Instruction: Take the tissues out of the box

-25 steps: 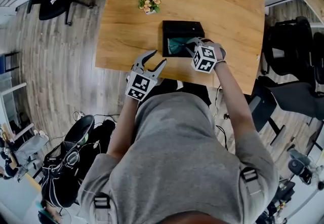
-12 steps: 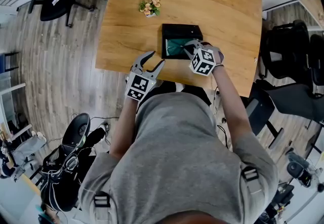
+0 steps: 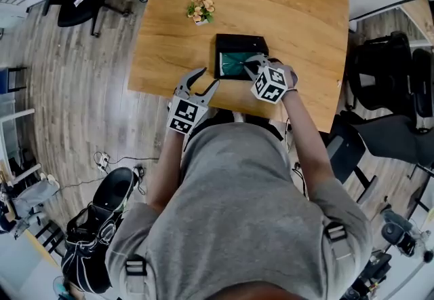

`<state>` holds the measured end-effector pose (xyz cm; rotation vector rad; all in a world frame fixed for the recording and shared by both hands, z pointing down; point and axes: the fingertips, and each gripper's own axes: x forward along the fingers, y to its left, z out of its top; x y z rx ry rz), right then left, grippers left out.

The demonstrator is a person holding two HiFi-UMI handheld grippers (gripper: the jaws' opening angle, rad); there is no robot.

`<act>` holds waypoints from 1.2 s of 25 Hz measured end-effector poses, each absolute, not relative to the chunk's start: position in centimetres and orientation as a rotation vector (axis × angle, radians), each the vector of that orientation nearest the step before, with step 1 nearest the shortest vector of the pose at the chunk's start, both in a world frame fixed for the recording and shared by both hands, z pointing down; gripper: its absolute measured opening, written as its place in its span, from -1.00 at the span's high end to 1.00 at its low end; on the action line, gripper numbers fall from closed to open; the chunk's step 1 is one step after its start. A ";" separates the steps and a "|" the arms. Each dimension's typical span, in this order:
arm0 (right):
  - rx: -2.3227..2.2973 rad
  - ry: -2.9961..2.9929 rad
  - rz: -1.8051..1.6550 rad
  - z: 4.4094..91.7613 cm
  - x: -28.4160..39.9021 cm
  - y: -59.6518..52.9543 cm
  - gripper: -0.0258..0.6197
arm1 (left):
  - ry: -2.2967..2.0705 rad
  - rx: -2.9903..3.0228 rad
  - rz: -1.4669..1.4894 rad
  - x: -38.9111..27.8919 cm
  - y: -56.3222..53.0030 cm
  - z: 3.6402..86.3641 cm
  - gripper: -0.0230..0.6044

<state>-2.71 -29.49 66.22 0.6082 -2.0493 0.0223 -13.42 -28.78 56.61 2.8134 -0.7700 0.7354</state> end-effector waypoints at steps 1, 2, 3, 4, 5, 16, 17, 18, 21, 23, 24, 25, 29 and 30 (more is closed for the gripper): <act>0.607 -2.052 0.023 66.1 -2.7 -29.4 0.89 | -0.775 2.812 0.735 -13.4 -28.7 56.5 0.27; 0.605 -2.055 0.022 65.9 -2.7 -29.3 0.89 | -0.780 2.811 0.734 -13.4 -28.6 56.4 0.27; 0.604 -2.059 0.020 65.8 -2.7 -29.3 0.89 | -0.787 2.810 0.733 -13.3 -28.5 56.3 0.27; 0.602 -2.062 0.017 65.6 -2.7 -29.3 0.89 | -0.795 2.809 0.732 -13.3 -28.4 56.2 0.27; 0.601 -2.065 0.012 65.3 -2.7 -29.2 0.89 | -0.803 2.807 0.731 -13.3 -28.3 56.1 0.27; 0.589 -2.098 -0.049 63.0 -2.0 -28.8 0.90 | -0.879 2.792 0.743 -12.5 -26.2 55.0 0.27; 0.589 -2.102 -0.054 62.8 -1.9 -28.7 0.89 | -0.884 2.792 0.746 -12.4 -25.9 54.9 0.27; 0.588 -2.105 -0.060 62.6 -1.9 -28.6 0.90 | -0.890 2.790 0.748 -12.3 -25.7 54.8 0.27; 0.579 -2.113 -0.082 62.1 -1.6 -28.1 0.89 | -0.912 2.783 0.751 -12.0 -24.8 54.6 0.27; 0.577 -2.116 -0.096 61.9 -1.2 -27.7 0.89 | -0.927 2.783 0.756 -11.5 -24.1 54.5 0.27; 0.576 -2.117 -0.101 61.8 -1.0 -27.4 0.89 | -0.934 2.785 0.762 -11.3 -23.8 54.4 0.27; 0.574 -2.119 -0.105 61.6 -0.8 -27.1 0.89 | -0.943 2.787 0.770 -11.0 -23.4 54.3 0.27; 0.561 -2.132 -0.128 61.1 -0.2 -26.1 0.89 | -0.983 2.786 0.776 -10.5 -22.2 53.8 0.27; 0.557 -2.135 -0.134 61.0 -0.1 -25.9 0.90 | -0.995 2.783 0.774 -10.4 -21.9 53.7 0.27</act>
